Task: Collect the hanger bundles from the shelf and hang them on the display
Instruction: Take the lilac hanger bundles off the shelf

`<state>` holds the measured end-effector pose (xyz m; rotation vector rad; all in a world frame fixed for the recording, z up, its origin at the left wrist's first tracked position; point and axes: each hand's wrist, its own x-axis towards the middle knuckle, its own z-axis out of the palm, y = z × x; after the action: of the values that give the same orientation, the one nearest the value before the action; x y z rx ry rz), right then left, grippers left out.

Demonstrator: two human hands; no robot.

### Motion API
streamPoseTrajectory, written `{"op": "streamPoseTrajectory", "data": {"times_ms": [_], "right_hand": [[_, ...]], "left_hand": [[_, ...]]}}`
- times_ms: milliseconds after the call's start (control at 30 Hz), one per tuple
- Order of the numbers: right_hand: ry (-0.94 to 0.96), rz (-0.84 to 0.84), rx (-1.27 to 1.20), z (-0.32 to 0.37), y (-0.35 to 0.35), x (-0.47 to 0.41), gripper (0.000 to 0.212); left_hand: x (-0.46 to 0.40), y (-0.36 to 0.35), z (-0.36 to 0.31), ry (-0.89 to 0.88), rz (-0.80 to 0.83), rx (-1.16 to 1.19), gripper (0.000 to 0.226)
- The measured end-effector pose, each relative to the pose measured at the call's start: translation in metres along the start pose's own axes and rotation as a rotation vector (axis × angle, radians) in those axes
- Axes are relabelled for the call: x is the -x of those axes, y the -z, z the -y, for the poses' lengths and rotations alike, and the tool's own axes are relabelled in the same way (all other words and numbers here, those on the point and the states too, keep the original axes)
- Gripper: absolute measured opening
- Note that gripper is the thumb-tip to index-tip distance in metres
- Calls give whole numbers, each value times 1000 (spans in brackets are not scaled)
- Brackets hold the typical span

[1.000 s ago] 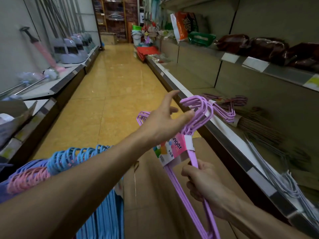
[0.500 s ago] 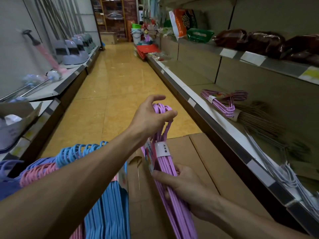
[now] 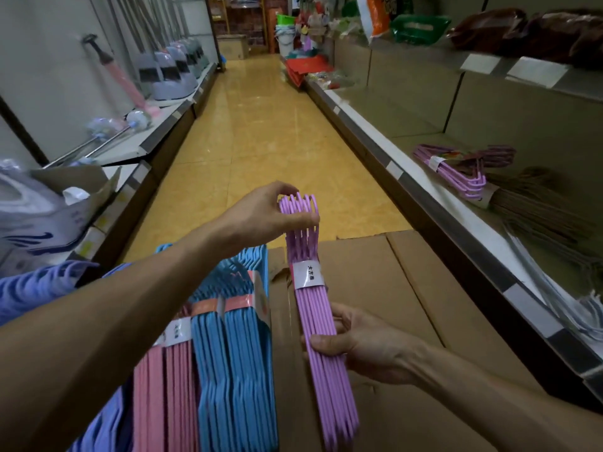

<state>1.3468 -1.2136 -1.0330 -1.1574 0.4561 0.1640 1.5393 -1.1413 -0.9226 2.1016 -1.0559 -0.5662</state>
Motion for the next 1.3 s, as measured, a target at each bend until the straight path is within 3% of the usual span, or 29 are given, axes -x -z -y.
{"op": "streamPoseTrajectory", "data": {"times_ms": [133,267,333,567,700,833,1067,1133,1200,1300], "right_hand": [[-2,-72,94,-24,1,-22,44],[6,-159,190,-47,-5,-53,49],[-11,-164,208,-58,-6,-68,63],[-29,-105,176,-87,-11,-110,56],[-40,-135,283,-91,-12,-114,40],[-50,-128,378,-89,-6,-115,39],[-129,-92,550,-70,0,-107,53],[-151,-174,549,-57,13,-94,54],[-149,-269,496,-42,28,-83,50],[-74,-443,396,-14,66,-60,43]], "left_hand": [[6,1,16,38,67,-151,75],[-1,3,38,42,70,-751,82],[-5,1,50,40,84,-859,84],[-7,3,82,41,136,-913,83],[-4,2,95,16,131,-951,81],[-4,-2,100,-18,124,-1043,79],[-8,1,97,21,173,-1157,95],[-11,2,89,29,197,-1168,112],[-12,4,80,13,141,-1092,121],[-19,-10,62,-84,-31,-746,99]]}}
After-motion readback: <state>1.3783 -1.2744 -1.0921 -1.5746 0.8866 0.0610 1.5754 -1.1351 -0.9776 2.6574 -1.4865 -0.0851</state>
